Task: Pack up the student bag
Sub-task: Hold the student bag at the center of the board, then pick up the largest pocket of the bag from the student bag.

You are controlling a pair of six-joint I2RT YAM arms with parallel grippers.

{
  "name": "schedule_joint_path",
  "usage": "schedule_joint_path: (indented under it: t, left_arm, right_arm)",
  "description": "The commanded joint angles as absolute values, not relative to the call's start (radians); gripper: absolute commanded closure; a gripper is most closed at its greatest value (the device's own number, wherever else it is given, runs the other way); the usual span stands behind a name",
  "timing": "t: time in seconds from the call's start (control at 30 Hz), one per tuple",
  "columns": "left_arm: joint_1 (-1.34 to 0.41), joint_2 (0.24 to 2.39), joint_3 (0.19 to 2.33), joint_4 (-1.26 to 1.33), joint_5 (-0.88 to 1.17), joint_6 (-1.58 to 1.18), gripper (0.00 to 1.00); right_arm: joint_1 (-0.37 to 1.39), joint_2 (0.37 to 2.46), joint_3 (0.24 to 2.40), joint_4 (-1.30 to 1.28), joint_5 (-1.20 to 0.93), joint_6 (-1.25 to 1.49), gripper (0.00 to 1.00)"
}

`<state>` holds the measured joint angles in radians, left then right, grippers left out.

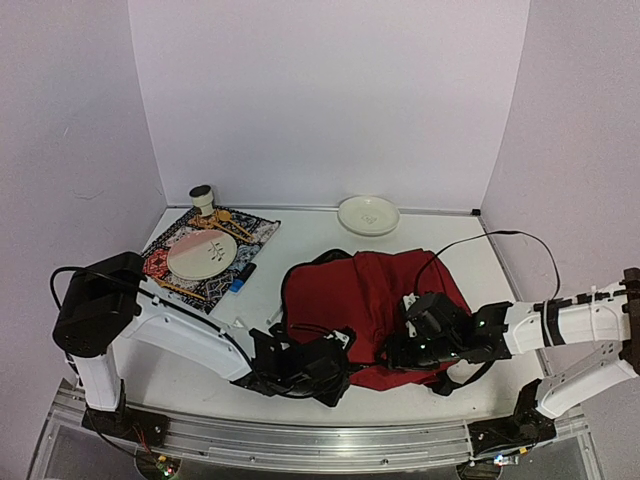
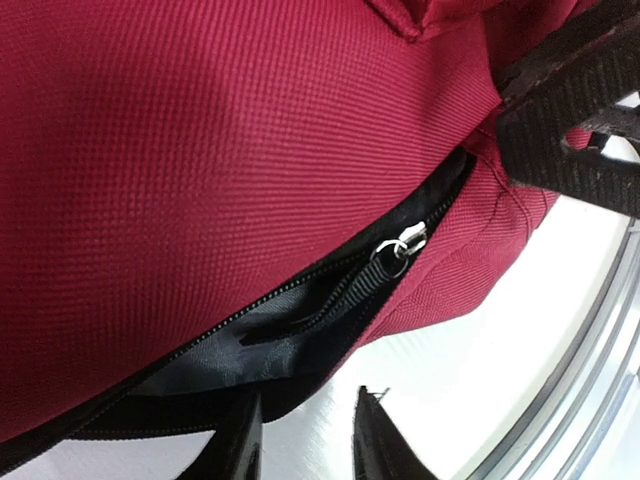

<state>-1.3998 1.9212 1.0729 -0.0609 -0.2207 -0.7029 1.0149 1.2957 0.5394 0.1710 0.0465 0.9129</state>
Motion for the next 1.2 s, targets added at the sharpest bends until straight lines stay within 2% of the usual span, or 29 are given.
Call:
schedule_joint_path:
  t: [0.0, 0.1, 0.33, 0.6, 0.8, 1.17]
  left_arm:
    - [-1.405, 1.814, 1.061, -0.059, -0.296, -0.671, 0.63]
    - [-1.4, 1.78, 1.066, -0.081, -0.33, -0.644, 0.58]
    - [-1.352, 1.787, 1.093, -0.099, -0.283, -0.587, 0.58]
    - [-1.315, 1.85, 1.135, -0.119, -0.173, -0.555, 0.64]
    - [-1.312, 1.876, 1.137, -0.12, -0.083, -0.582, 0.64]
    - [-1.304, 1.945, 1.189, -0.121, -0.117, -0.616, 0.6]
  right_arm:
    - [1.015, 1.278, 0.523, 0.2, 0.029, 0.94, 0.42]
    - [1.015, 1.272, 0.513, 0.201, 0.045, 0.946, 0.41]
    - [1.014, 1.269, 0.476, 0.202, 0.074, 0.979, 0.41]
    - [1.013, 1.272, 0.471, 0.213, 0.076, 0.975, 0.4]
    - [1.013, 1.281, 0.475, 0.221, 0.075, 0.97, 0.4]
    - [1.013, 1.309, 0.486, 0.242, 0.061, 0.957, 0.4]
